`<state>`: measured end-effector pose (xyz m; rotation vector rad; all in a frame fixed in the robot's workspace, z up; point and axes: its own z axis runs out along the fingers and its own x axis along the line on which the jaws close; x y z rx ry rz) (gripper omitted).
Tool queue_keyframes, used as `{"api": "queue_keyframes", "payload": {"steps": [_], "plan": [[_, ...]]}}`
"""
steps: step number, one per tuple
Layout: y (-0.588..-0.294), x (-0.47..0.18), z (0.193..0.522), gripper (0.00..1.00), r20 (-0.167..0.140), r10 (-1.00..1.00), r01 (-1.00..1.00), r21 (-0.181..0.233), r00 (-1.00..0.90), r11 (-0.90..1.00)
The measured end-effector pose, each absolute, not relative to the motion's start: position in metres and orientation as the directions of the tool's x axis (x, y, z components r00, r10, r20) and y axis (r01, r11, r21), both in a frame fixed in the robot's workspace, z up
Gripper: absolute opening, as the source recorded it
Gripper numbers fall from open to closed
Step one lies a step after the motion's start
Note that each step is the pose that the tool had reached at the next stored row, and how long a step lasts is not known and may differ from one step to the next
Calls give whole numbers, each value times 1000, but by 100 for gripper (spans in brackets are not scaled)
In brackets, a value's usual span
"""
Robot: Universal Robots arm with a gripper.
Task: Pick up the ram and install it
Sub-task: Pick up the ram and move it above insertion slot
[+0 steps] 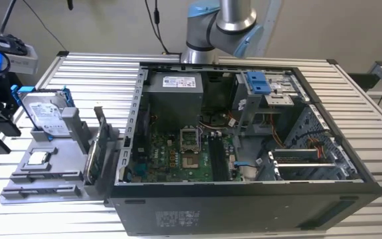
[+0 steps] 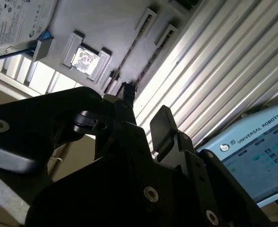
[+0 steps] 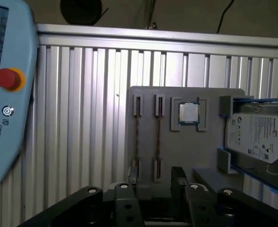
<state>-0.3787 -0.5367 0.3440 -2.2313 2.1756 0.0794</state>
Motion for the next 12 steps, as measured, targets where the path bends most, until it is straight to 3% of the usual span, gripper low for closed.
{"api": "queue_keyframes", "payload": {"steps": [12], "plan": [[-537, -379, 329, 42, -53, -998, -1000, 18, 21, -22]]}}
